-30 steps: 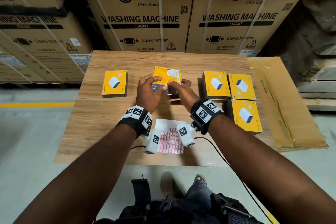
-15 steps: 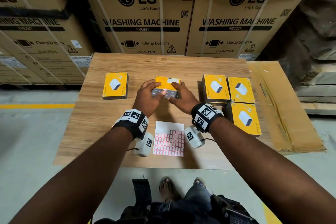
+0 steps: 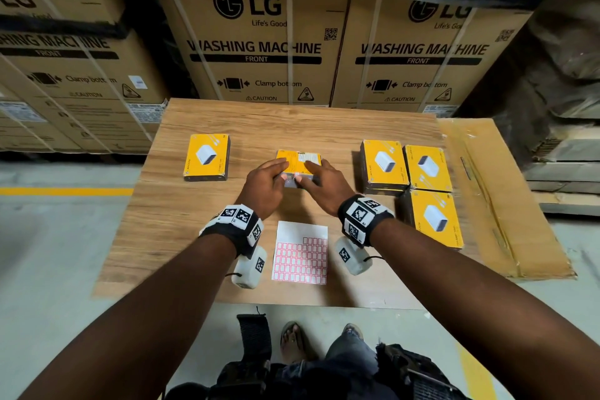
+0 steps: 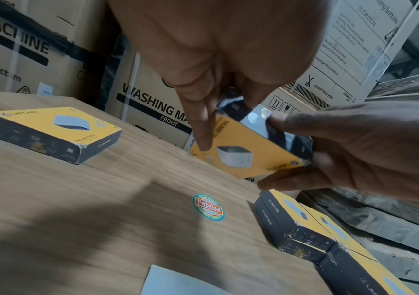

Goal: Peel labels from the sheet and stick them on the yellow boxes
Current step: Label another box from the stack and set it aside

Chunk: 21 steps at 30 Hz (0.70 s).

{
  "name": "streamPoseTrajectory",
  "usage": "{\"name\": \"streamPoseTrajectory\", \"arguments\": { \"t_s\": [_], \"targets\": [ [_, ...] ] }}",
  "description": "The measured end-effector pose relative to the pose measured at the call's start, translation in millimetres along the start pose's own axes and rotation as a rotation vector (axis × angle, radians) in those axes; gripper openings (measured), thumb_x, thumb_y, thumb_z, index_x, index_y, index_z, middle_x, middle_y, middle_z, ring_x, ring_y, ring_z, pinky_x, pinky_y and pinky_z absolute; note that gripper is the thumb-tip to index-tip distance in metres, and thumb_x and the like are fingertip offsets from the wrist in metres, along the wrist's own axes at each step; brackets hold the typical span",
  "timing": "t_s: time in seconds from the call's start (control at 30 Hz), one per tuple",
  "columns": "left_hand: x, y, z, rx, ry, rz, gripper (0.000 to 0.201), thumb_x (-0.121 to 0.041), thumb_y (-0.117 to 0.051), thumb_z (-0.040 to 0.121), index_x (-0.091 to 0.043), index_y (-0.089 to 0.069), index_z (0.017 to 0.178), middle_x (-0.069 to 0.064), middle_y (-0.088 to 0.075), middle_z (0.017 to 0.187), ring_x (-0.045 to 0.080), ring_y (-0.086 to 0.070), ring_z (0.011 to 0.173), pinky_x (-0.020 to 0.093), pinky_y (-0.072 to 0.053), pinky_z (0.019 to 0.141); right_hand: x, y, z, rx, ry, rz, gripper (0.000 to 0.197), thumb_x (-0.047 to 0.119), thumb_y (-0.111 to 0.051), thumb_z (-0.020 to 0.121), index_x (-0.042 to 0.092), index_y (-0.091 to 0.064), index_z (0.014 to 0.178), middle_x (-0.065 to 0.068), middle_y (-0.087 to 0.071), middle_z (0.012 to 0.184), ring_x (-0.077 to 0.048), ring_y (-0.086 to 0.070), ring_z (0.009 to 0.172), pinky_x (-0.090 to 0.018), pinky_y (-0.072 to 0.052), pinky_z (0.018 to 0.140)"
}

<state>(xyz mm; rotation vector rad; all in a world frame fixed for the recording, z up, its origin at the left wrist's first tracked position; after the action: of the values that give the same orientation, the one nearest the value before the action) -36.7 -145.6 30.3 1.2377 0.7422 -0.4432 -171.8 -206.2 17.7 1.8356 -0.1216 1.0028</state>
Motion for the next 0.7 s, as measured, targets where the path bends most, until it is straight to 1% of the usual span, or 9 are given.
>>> {"name": "streamPoseTrajectory", "arguments": {
  "t_s": [0.1, 0.23, 0.3, 0.37, 0.47, 0.53, 0.6, 0.67, 0.7],
  "targets": [
    [3.1, -0.7, -3.9, -0.012, 0.029, -0.033, 0.035, -0.019, -0.064, 0.092, -0.005, -0.066, 0.123, 0.01, -0.061, 0.133, 0.022, -0.055, 0.125, 0.023, -0.036, 0.107, -5.5, -10.4, -1.0, 0.064, 0.014, -0.041, 0.028, 0.032, -0.05, 0.099, 0.008, -0.055, 0.114, -0.014, -0.048, 0.1, -0.036, -0.058, 0.092, -0.031, -0.034, 0.07],
    [2.9, 1.1, -5.7, -0.075, 0.073, -0.052, 0.04, -0.027, -0.073, 0.086, -0.007, -0.068, 0.121, 0.008, -0.063, 0.13, 0.019, -0.056, 0.123, 0.02, -0.036, 0.103, -4.7, -8.0, -2.3, 0.019, 0.005, -0.005, 0.045, 0.04, -0.052, 0.097, 0.011, -0.055, 0.132, -0.02, -0.052, 0.124, -0.034, -0.058, 0.106, -0.031, -0.043, 0.087],
    [-0.3, 4.0, -4.6, -0.125, 0.078, -0.031, 0.039, -0.027, -0.074, 0.085, -0.007, -0.07, 0.118, 0.008, -0.065, 0.128, 0.019, -0.058, 0.121, 0.018, -0.036, 0.101, -0.3, -5.4, -3.5, -0.005, 0.012, 0.01, 0.043, 0.039, -0.055, 0.096, 0.01, -0.057, 0.129, -0.022, -0.054, 0.122, -0.035, -0.06, 0.103, -0.036, -0.047, 0.089],
    [-2.6, 5.5, -2.7, -0.144, 0.079, -0.021, 0.038, -0.026, -0.075, 0.084, -0.006, -0.071, 0.117, 0.008, -0.066, 0.126, 0.02, -0.058, 0.119, 0.018, -0.036, 0.1, 1.3, -4.5, -3.4, -0.003, 0.022, 0.003, 0.043, 0.029, -0.06, 0.093, 0.009, -0.056, 0.13, -0.02, -0.055, 0.119, -0.035, -0.06, 0.102, -0.038, -0.048, 0.089],
    [-4.4, 3.0, -0.9, -0.095, 0.047, -0.047, 0.035, -0.018, -0.074, 0.085, -0.006, -0.07, 0.118, 0.009, -0.065, 0.126, 0.021, -0.058, 0.12, 0.022, -0.039, 0.104, -5.0, -3.5, -3.4, 0.006, 0.011, 0.006, 0.056, 0.017, -0.067, 0.084, 0.011, -0.051, 0.138, -0.016, -0.053, 0.124, -0.031, -0.058, 0.109, -0.03, -0.047, 0.091],
    [-3.3, -0.6, -1.6, -0.051, 0.029, -0.074, 0.035, -0.009, -0.071, 0.085, -0.007, -0.069, 0.12, 0.008, -0.065, 0.127, 0.021, -0.058, 0.121, 0.027, -0.041, 0.107, -9.7, -1.3, -5.4, -0.017, -0.01, 0.053, 0.059, 0.019, -0.069, 0.084, 0.01, -0.05, 0.139, -0.013, -0.053, 0.131, -0.028, -0.056, 0.116, -0.029, -0.046, 0.096],
    [-1.2, -3.6, -3.5, -0.032, 0.029, -0.087, 0.037, -0.006, -0.07, 0.084, -0.008, -0.069, 0.12, 0.007, -0.064, 0.128, 0.019, -0.058, 0.122, 0.029, -0.042, 0.107, -13.9, 0.8, -7.5, -0.056, -0.045, 0.143, 0.058, 0.024, -0.071, 0.085, 0.01, -0.052, 0.138, -0.009, -0.055, 0.135, -0.023, -0.055, 0.12, -0.031, -0.045, 0.101],
    [-0.3, -6.4, -5.0, -0.025, 0.027, -0.102, 0.041, -0.006, -0.074, 0.079, -0.009, -0.069, 0.12, 0.005, -0.065, 0.127, 0.018, -0.058, 0.12, 0.028, -0.044, 0.105, -15.7, 2.3, -9.9, -0.081, -0.046, 0.175, 0.064, 0.024, -0.08, 0.079, 0.009, -0.053, 0.136, -0.007, -0.057, 0.133, -0.02, -0.056, 0.119, -0.032, -0.047, 0.1],
    [-1.3, -7.7, -5.6, -0.018, 0.017, -0.099, 0.044, -0.006, -0.077, 0.076, -0.01, -0.069, 0.119, 0.004, -0.065, 0.125, 0.017, -0.059, 0.118, 0.025, -0.043, 0.103, -15.9, 3.0, -10.6, -0.09, -0.025, 0.158, 0.068, 0.019, -0.083, 0.074, 0.008, -0.054, 0.135, -0.008, -0.058, 0.132, -0.022, -0.057, 0.117, -0.035, -0.048, 0.099]
  ]
}}
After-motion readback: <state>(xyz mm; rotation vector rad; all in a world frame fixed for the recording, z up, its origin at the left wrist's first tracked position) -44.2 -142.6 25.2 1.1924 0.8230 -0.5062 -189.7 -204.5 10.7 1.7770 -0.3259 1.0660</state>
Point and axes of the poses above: each hand's wrist, its own z-axis towards the middle knuckle, its own y-axis out of the back of the hand, x = y × z, the point moved 8 cm from there along z, towards the middle knuckle
